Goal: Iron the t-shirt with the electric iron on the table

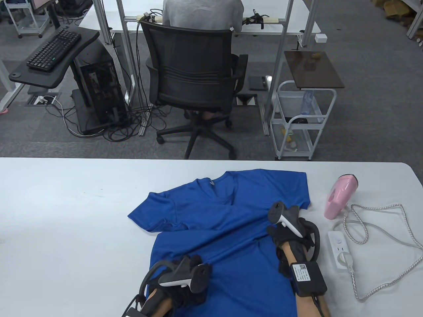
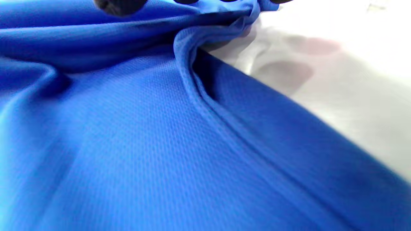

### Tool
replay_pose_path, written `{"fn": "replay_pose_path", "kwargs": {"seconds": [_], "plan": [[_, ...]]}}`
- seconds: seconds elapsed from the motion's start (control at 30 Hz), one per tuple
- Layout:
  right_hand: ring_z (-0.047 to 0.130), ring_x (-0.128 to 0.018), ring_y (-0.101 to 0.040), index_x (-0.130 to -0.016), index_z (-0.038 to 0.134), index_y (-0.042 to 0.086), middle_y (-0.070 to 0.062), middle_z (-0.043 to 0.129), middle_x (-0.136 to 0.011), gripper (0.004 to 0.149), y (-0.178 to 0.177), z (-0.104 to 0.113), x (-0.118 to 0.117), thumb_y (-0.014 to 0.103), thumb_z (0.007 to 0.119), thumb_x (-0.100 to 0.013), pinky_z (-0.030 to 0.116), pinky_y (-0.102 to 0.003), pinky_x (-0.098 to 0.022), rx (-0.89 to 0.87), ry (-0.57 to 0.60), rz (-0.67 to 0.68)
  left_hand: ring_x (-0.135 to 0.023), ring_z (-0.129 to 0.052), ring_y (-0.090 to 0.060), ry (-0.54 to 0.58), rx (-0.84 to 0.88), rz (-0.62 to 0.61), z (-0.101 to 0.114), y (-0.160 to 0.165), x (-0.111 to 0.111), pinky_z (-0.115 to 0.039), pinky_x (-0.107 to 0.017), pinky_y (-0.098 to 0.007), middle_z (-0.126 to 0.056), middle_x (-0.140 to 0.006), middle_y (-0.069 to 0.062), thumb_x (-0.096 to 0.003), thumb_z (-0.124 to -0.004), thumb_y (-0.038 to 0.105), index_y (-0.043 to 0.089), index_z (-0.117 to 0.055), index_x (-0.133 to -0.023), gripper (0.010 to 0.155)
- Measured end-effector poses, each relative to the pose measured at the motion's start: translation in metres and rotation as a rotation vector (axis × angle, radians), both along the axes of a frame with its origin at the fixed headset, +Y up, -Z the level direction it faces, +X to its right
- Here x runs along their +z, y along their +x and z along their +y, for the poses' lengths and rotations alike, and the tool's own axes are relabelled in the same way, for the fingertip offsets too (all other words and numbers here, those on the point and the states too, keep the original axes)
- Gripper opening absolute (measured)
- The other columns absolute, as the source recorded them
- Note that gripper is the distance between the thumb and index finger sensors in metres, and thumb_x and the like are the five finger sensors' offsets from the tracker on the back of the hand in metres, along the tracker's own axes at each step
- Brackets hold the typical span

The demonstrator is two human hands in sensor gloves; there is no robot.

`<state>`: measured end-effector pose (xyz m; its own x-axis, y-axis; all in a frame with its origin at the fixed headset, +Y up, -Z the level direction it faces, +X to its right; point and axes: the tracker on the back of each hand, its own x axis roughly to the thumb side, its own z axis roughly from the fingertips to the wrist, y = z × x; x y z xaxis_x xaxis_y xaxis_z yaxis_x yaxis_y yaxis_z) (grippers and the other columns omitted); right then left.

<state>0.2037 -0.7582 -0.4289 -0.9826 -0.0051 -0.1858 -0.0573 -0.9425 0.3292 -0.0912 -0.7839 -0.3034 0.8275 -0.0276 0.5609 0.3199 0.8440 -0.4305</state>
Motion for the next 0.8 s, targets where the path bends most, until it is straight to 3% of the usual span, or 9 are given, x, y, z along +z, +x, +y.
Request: {"fn": "replay_pose_path", "kwargs": {"seconds": [0.23,0.4,0.47,0.6,0.67,0.73,0.8], "plan": [[0.042,-0.105,-0.054,-0.106,0.053,0.036,-0.012,0.035,-0.119,0.062,0.012,-0.006,0.045,0.039,0.075,-0.048,0.044,-0.074,-0.071,0.177,-0.034,0.108,-0.103,-0.059,-0.036,0.019,0.088,0.036,0.009,0.0,-0.001,-0.058,-0.073,-0.054,-0.046,-0.117,-0.007,-0.0445,-0.065,0.06,0.032,-0.043,-0.112,0.076],[0.047,-0.105,-0.051,-0.104,0.059,0.036,-0.011,0.038,-0.118,0.06,0.037,-0.013,0.052,0.029,0.081,-0.048,0.047,-0.072,-0.071,0.369,-0.007,0.073,-0.101,-0.062,-0.028,0.031,0.076,0.053,0.011,-0.007,-0.004,-0.06,-0.072,-0.052,-0.049,-0.115,-0.001,-0.0451,-0.065,0.059,0.035,-0.048,-0.11,0.072],[0.048,-0.105,-0.051,-0.104,0.058,0.035,-0.011,0.038,-0.118,0.06,0.045,-0.01,0.054,0.03,0.08,-0.048,0.048,-0.071,-0.071,0.421,-0.018,0.061,-0.1,-0.064,-0.027,0.034,0.083,0.059,0.011,-0.008,-0.005,-0.061,-0.072,-0.051,-0.052,-0.114,-0.001,-0.0453,-0.065,0.059,0.034,-0.05,-0.109,0.07],[0.051,-0.103,-0.053,-0.105,0.058,0.033,-0.013,0.041,-0.117,0.058,0.037,0.003,0.062,0.034,0.074,-0.05,0.05,-0.072,-0.069,0.209,0.114,0.124,-0.097,-0.07,-0.026,0.059,0.074,0.069,0.014,-0.008,-0.006,-0.064,-0.071,-0.051,-0.059,-0.111,0.0,-0.0454,-0.066,0.058,0.034,-0.057,-0.107,0.067],[0.05,-0.103,-0.053,-0.104,0.059,0.034,-0.013,0.041,-0.117,0.056,0.025,0.006,0.065,0.034,0.072,-0.049,0.049,-0.073,-0.069,0.095,0.144,0.232,-0.096,-0.071,-0.026,0.066,0.078,0.071,0.013,-0.009,-0.006,-0.065,-0.07,-0.051,-0.061,-0.11,0.0,-0.0454,-0.066,0.058,0.034,-0.058,-0.107,0.066],[0.047,-0.103,-0.053,-0.102,0.062,0.036,-0.012,0.039,-0.117,0.054,0.012,0.003,0.066,0.035,0.071,-0.049,0.048,-0.073,-0.068,0.011,0.115,0.349,-0.096,-0.071,-0.026,0.072,0.083,0.067,0.012,-0.009,-0.006,-0.065,-0.07,-0.051,-0.06,-0.11,0.0,-0.0456,-0.065,0.058,0.034,-0.058,-0.106,0.066],[0.045,-0.104,-0.053,-0.102,0.064,0.035,-0.011,0.039,-0.117,0.053,0.003,-0.004,0.066,0.038,0.07,-0.049,0.047,-0.073,-0.069,0.04,0.036,0.384,-0.096,-0.071,-0.026,0.075,0.103,0.065,0.012,-0.012,-0.005,-0.064,-0.07,-0.051,-0.061,-0.11,0.0,-0.0457,-0.065,0.057,0.034,-0.058,-0.106,0.065]]}}
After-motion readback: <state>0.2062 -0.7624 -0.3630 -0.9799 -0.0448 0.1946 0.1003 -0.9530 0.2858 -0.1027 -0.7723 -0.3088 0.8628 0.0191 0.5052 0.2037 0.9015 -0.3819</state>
